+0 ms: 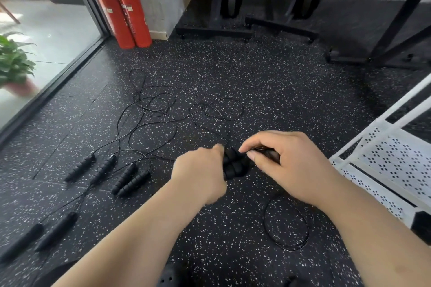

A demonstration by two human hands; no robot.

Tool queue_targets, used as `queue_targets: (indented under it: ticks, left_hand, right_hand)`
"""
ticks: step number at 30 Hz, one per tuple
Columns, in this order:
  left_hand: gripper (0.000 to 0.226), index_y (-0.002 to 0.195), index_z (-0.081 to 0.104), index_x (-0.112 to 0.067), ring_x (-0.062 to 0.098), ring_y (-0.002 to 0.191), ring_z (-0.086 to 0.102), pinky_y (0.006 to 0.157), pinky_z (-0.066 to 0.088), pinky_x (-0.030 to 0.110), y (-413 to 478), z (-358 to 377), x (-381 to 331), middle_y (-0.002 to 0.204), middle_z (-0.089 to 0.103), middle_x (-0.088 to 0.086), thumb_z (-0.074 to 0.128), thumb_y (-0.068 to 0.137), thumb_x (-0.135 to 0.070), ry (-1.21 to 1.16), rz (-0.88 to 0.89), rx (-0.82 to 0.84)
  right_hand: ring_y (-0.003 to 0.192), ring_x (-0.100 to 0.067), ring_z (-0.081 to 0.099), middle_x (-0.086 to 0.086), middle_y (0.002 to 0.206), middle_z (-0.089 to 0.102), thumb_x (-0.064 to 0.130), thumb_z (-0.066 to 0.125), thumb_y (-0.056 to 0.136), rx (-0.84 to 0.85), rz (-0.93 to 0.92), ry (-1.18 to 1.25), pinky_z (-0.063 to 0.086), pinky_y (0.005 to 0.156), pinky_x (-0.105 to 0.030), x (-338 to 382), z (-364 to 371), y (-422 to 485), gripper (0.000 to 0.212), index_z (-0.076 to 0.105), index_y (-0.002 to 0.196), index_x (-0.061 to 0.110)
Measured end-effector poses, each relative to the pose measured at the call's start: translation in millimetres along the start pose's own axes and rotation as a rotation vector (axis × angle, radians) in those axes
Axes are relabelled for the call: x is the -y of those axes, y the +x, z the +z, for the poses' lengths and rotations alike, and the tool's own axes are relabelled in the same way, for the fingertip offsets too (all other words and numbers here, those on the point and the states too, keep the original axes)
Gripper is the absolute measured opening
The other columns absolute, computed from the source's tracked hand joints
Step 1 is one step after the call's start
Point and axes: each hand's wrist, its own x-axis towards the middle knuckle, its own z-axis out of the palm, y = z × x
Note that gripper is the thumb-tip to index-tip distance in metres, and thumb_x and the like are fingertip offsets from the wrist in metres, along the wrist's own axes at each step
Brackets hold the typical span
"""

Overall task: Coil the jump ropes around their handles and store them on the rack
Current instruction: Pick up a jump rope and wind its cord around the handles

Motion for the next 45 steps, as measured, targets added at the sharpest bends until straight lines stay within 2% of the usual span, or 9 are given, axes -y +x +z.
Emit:
queue_targets:
  ticks: [5,9,17,21,24,27,35,40,45]
  left_hand:
    - [0.037,0.116,0.043,-0.03,0.03,0.08,0.058,0.068,0.05,0.039,-10,13,-18,0.087,0.054,-0.004,0.066,0.087,-0.03,0.019,0.26,0.003]
    - [0.032,0.111,0.04,-0.033,0.025,0.081,0.057,0.069,0.045,0.038,-10,8,-17,0.09,0.056,-0.008,0.064,0.089,-0.032,0.001,0.425,-0.078]
    - [0.036,0.101,0.034,-0.036,0.018,0.083,0.061,0.073,0.051,0.037,-19,-14,-12,0.09,0.057,-0.013,0.064,0.084,-0.045,-0.174,0.599,-0.176]
    - [0.045,0.099,0.032,-0.041,0.018,0.075,0.058,0.067,0.043,0.033,-25,-25,-14,0.076,0.051,-0.017,0.071,0.078,-0.043,-0.39,0.48,-0.223]
    - [0.039,0.1,0.041,-0.035,0.02,0.071,0.058,0.065,0.046,0.036,-19,-30,-10,0.076,0.056,-0.011,0.073,0.079,-0.042,-0.479,0.29,-0.26]
    - [0.037,0.1,0.039,-0.034,0.016,0.064,0.05,0.064,0.044,0.036,-8,-26,1,0.076,0.054,-0.011,0.07,0.083,-0.045,-0.417,0.097,-0.278]
    - [0.045,0.109,0.036,-0.024,0.031,0.075,0.054,0.063,0.044,0.037,11,-13,39,0.085,0.053,-0.003,0.071,0.086,-0.04,-0.156,-0.171,-0.217]
    - [0.036,0.112,0.042,-0.024,0.029,0.076,0.059,0.062,0.046,0.037,10,-4,31,0.083,0.054,-0.003,0.067,0.086,-0.029,-0.043,-0.1,-0.097]
    - [0.034,0.113,0.047,-0.026,0.028,0.079,0.057,0.068,0.05,0.038,-4,7,4,0.083,0.051,-0.005,0.068,0.086,-0.03,0.02,0.216,0.016]
  right_hand:
    - [0.079,0.011,0.063,0.048,0.083,0.061,0.032,0.076,0.098,0.006,0.054,-0.052,0.044,0.071,-0.012,-15,-6,1,0.011,0.076,0.104,0.042]
    - [0.093,0.003,0.071,0.029,0.091,0.075,0.037,0.083,0.091,0.005,0.18,0.082,0.057,0.092,-0.035,-33,-11,1,0.007,0.079,0.089,0.042]
    - [0.069,-0.01,0.066,0.004,0.074,0.074,0.043,0.079,0.092,0.019,0.261,0.381,0.052,0.075,-0.028,-33,-15,5,0.025,0.076,0.08,0.021]
    - [0.057,-0.005,0.058,0.012,0.059,0.062,0.016,0.07,0.096,-0.042,0.481,0.743,0.051,0.065,-0.026,-20,11,11,0.026,0.059,0.073,0.013]
    - [0.052,-0.011,0.048,0.01,0.048,0.054,0.016,0.05,0.098,0.0,0.556,0.442,0.048,0.065,-0.043,-19,50,12,0.034,0.053,0.065,0.021]
    - [0.049,-0.008,0.048,0.006,0.055,0.059,0.03,0.039,0.113,0.047,0.512,0.294,0.041,0.06,-0.033,-9,71,8,0.047,0.056,0.071,0.021]
    - [0.074,-0.002,0.066,0.016,0.087,0.072,0.047,0.052,0.109,0.116,0.273,-0.103,0.057,0.072,-0.031,17,45,3,0.022,0.069,0.119,0.039]
    - [0.078,0.001,0.065,0.024,0.089,0.071,0.048,0.062,0.102,0.036,0.084,-0.247,0.057,0.075,-0.032,14,22,3,0.018,0.072,0.118,0.045]
    - [0.078,-0.002,0.066,0.019,0.082,0.072,0.051,0.082,0.085,-0.041,0.12,-0.102,0.057,0.075,-0.037,-7,8,4,0.014,0.075,0.096,0.047]
